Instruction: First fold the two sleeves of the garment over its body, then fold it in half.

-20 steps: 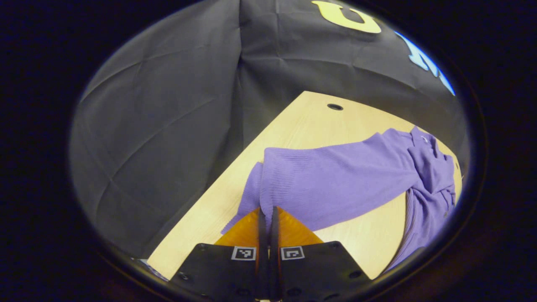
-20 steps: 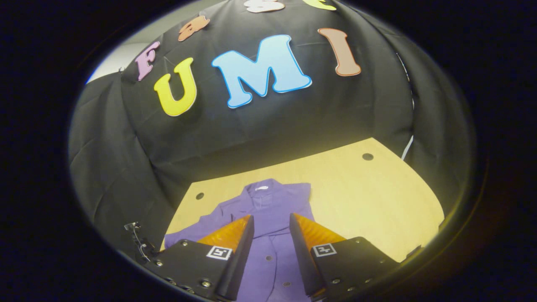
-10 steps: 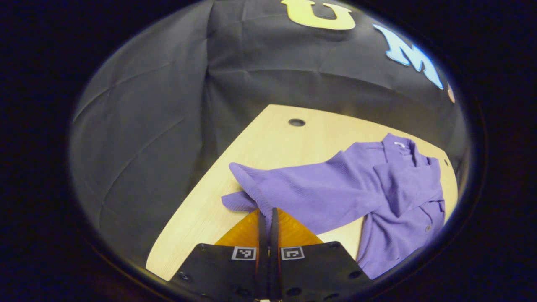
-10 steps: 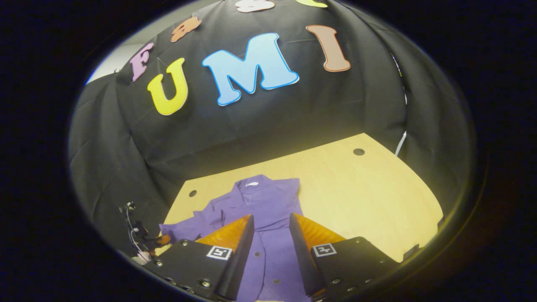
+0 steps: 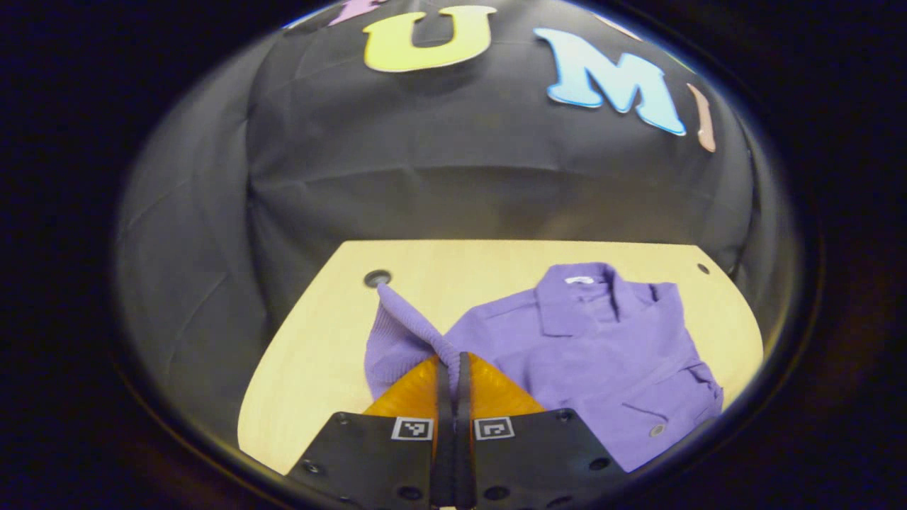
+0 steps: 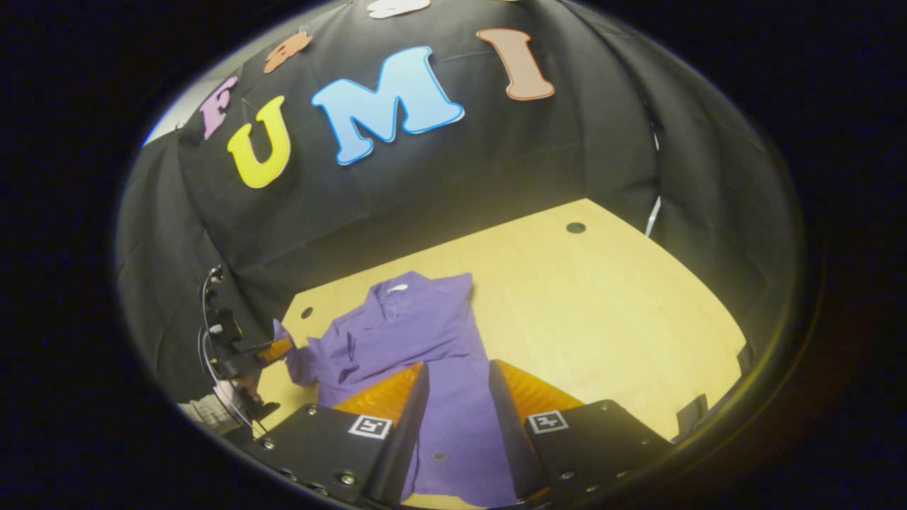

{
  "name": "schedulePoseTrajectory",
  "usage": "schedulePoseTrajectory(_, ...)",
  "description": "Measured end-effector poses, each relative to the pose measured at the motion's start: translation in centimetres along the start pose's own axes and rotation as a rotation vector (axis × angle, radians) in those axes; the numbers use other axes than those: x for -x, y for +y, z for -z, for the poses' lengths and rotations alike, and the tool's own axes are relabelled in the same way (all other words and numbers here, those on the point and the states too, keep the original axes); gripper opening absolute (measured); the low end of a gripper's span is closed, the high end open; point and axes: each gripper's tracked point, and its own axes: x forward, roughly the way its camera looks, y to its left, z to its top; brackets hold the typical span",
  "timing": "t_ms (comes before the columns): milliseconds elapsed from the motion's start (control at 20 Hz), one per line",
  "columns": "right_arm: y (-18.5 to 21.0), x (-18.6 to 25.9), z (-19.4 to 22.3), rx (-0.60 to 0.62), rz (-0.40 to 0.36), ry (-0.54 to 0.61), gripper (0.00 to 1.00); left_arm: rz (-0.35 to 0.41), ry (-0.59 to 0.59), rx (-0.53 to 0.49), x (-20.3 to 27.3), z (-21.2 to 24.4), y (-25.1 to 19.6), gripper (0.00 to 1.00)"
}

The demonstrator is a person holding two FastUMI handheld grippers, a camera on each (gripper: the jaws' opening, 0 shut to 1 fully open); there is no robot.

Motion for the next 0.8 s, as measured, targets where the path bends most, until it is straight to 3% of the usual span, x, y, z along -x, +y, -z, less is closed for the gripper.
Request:
schedulePoseTrajectory(100, -1.1, 0.3, 0.8, -0.018, 0.010, 0.011, 0.55, 0.049, -0.013, -0.032, -0.8, -1.4, -3.6, 0.07)
schedulePoseTrajectory(150, -1.6, 0.6, 1.2, -0.028, 0.011, 0.020, 0.49, 0.071, -0.017, -0.042, -1.2, -2.0, -5.3, 0.07)
schedulePoseTrajectory(450, -4.5, 1.2, 3.5, -0.075, 0.039, 0.050, 0.55, 0.202, -0.024, -0.113, -2.7, -3.8, -15.1, 0.07)
schedulePoseTrajectory(800, -6.5, 2.3, 4.1, -0.112, 0.075, 0.059, 0.55, 0.344, -0.004, -0.204, -2.9, -2.7, -25.9, 0.07)
